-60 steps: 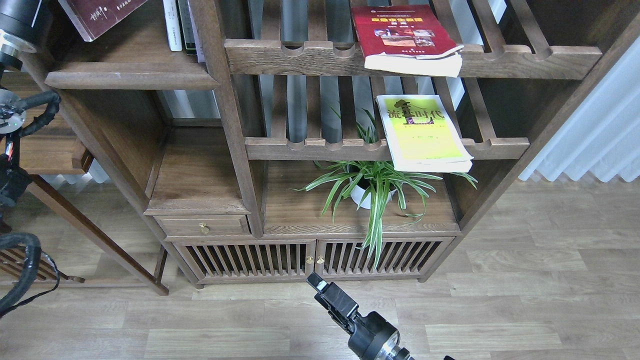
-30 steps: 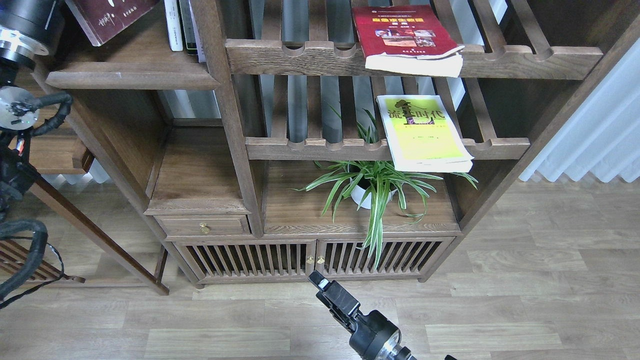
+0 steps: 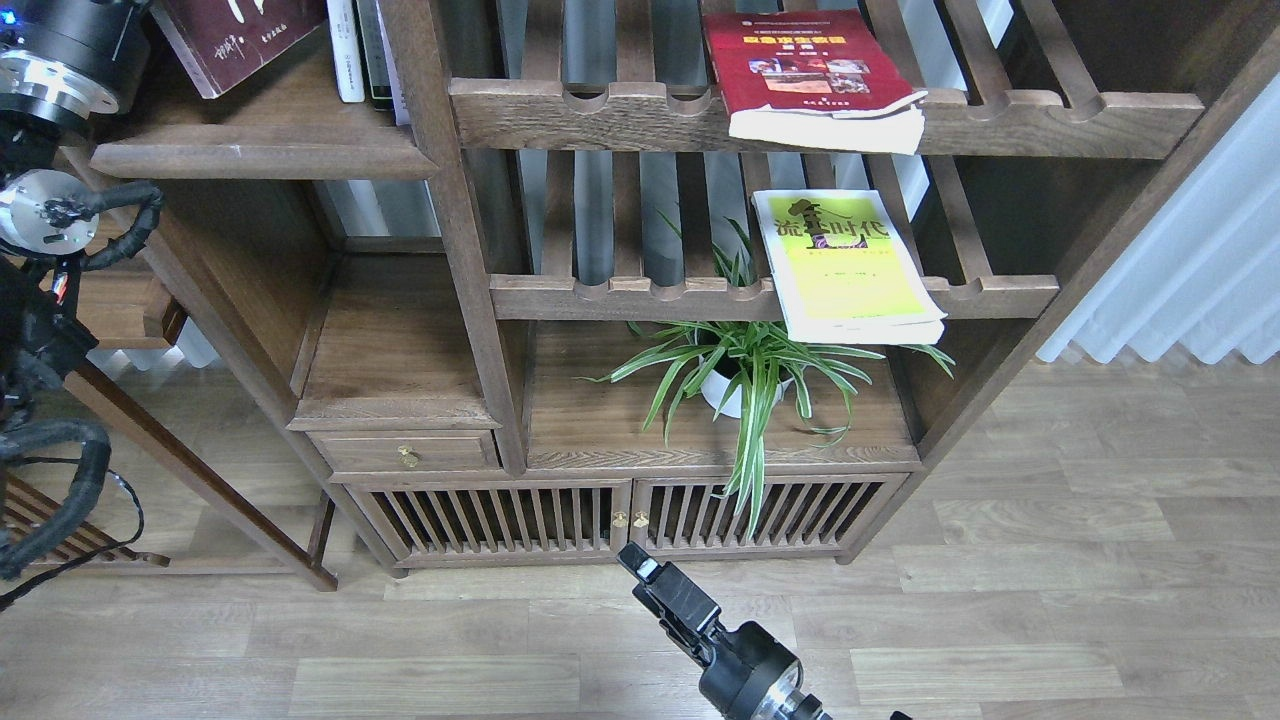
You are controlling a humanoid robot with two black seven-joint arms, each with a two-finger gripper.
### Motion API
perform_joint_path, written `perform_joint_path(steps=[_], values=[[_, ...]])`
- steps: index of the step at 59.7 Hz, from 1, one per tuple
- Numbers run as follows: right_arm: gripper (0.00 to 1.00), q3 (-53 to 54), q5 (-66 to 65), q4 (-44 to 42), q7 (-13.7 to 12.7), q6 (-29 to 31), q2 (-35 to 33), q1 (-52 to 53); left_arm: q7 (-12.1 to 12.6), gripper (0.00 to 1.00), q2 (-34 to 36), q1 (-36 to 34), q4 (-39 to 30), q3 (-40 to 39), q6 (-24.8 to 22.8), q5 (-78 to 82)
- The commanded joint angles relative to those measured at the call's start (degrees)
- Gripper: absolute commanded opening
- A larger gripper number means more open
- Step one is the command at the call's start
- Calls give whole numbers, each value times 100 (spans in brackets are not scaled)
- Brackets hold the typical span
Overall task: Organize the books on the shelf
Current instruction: 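Push the maroon book onto the upper shelf with the left gripper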
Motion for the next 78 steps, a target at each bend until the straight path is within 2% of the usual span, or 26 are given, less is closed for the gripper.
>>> perform_joint_path(steps=[1,26,36,44,50,59,78], values=[[98,19,0,0,1,0,0,-6,-6,2,-52,0,1,155,0,0],[98,27,9,0,1,0,0,-15,3,4,-245,176,-69,384,0,-316],[98,19,9,0,1,0,0,-41,99,7,-193,158,-157,401,0,-316],[98,-8,9,-9,1,0,0,-41,310,15,-78,167,-289,419,0,-316],[98,-8,9,-9,1,0,0,-41,319,28,-25,167,-333,445,0,-316],[98,1,18,-44,1,0,0,-32,301,43,-17,149,-359,647,0,-316],[98,10,132,-61,1,0,0,-41,310,46,106,140,-807,639,0,-430]])
